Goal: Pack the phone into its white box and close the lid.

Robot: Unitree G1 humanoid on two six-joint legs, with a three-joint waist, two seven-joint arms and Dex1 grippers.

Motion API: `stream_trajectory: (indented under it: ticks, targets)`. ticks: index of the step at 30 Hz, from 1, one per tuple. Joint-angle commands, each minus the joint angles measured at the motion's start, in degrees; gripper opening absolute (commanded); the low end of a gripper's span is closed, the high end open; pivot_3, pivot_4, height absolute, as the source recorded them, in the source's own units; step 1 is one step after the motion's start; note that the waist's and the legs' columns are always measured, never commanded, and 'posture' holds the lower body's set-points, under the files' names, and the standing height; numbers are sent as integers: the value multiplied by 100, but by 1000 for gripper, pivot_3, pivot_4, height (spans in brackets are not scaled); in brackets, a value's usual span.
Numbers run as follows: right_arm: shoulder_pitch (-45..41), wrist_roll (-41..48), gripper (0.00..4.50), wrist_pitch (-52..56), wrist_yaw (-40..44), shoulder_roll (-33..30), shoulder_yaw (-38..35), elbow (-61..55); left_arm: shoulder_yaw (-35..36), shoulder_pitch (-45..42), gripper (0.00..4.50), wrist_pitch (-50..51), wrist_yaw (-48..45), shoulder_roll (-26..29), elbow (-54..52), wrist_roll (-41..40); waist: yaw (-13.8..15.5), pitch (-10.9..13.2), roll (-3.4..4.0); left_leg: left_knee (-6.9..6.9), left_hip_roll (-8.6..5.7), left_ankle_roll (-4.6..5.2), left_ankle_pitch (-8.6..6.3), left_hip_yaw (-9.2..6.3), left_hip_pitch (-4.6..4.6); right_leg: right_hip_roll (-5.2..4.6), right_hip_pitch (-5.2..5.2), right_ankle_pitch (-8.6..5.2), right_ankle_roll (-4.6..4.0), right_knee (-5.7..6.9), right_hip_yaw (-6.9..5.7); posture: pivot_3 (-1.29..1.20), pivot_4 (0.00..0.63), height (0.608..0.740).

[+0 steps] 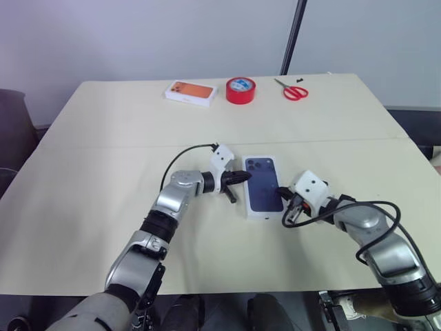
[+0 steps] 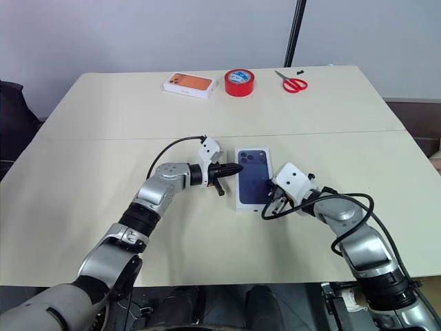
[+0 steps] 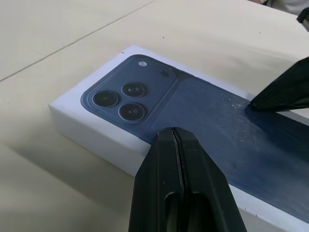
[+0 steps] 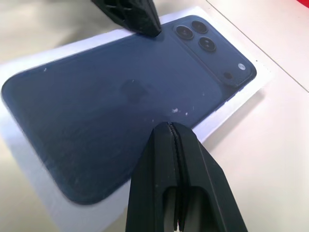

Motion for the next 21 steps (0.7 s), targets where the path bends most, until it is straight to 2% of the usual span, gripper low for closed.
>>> stream_trajectory:
  ticks: [1,3,6,9,10,13,17,21]
  targets:
    - [-193,331,37,244,-67,304,-243,-37,233,81,0,194,-92,83,-160,-199,-4,0,-1,1,0,0,0,0,0,0,-1,0,0,0,1,0,150,740]
    - [-399,1023,0,674,-131,650,-826,-121,503,121,558,310,-280,265,-454,-489,-13,4,-2,-1,1,0,0,1,-2,0,-6,0,0,2,2,0,150,740]
    - [-372,1077,848,509,-4,568,-1023,-198,715,296,1780,205,-350,718,-899,-526,3,6,-2,-3,4,-1,1,2,-11,0,-17,0,0,4,4,0,150,740]
    - [-170,1175,2430,298,162,445,-1226,-217,1002,566,3438,-18,-521,1401,-1187,-534,14,7,-3,-4,3,-1,0,-1,-14,-1,-18,0,0,0,4,0,150,740]
    - [-73,1158,2966,198,231,376,-1263,-222,1082,668,3851,93,-621,1619,-1293,-604,16,7,-3,-6,3,-1,0,-1,-14,-1,-18,0,0,-1,4,0,150,740]
    - [291,1262,4438,24,505,158,-1448,-312,1310,1031,3863,123,-703,2089,-1588,-678,28,7,-2,-7,3,-1,0,0,-14,-3,-17,0,0,-3,4,0,150,740]
    - [860,1432,4438,-152,753,-128,-1935,-504,1826,1922,3863,19,-894,2681,-2141,-923,38,9,1,-10,9,0,-1,-1,-16,-7,-18,0,0,-6,5,0,150,740]
    - [1206,1699,4438,-121,958,-298,-2302,-630,2186,2586,3863,147,-821,2994,-2624,-1094,37,9,1,-11,14,2,-2,-4,-14,-6,-16,0,-1,-5,6,0,150,740]
